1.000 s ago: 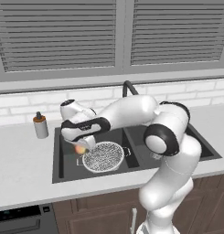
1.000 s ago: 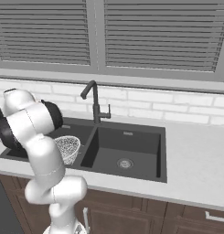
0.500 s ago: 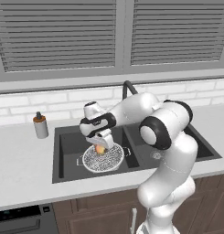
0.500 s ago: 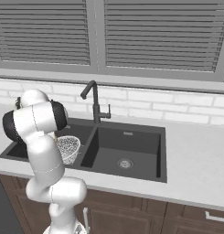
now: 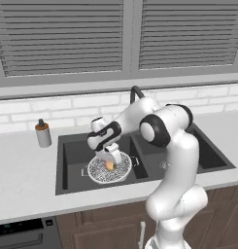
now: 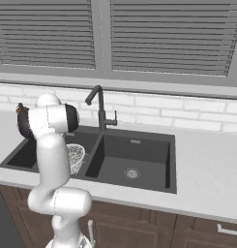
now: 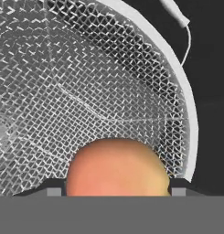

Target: Put the colander in the sink, put the peach in the colander, and turn on the sink faucet and pour water over the colander.

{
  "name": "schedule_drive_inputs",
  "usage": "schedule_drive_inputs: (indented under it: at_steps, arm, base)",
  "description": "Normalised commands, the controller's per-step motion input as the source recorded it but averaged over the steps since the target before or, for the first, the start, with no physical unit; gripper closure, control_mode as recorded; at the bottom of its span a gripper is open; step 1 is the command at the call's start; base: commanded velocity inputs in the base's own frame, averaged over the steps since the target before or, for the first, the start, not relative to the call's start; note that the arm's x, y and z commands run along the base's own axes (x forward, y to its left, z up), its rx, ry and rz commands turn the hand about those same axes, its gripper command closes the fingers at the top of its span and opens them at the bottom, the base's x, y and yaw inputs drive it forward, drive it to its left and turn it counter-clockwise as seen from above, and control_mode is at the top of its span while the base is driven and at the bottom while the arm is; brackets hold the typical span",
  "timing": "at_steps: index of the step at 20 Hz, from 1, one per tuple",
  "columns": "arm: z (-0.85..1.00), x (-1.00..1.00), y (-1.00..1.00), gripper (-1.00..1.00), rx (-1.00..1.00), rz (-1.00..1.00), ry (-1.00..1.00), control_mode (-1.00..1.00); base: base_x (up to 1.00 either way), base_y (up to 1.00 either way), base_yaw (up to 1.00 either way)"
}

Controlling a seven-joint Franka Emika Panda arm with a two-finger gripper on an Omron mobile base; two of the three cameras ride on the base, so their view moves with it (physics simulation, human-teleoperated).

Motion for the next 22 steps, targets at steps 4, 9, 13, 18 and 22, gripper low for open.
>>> schedule_drive_inputs:
  at_steps: [4,9,13,18,22]
  arm:
    - [-0.36,0.19,0.0,1.0,-0.06,-0.05,0.05,-1.0]
    - [-0.32,0.01,-0.02,1.0,-0.08,-0.03,0.0,-1.0]
    - [-0.08,-0.07,-0.03,-1.0,-0.05,0.0,0.0,-1.0]
    - [0.36,-0.06,-0.25,-1.0,0.0,0.0,-0.08,-1.0]
    - [0.61,-0.21,-0.3,-1.0,0.0,0.0,-0.12,-1.0]
  base:
    - [0.0,0.0,0.0]
    - [0.0,0.0,0.0]
    - [0.0,0.0,0.0]
    - [0.0,0.0,0.0]
    - [0.0,0.0,0.0]
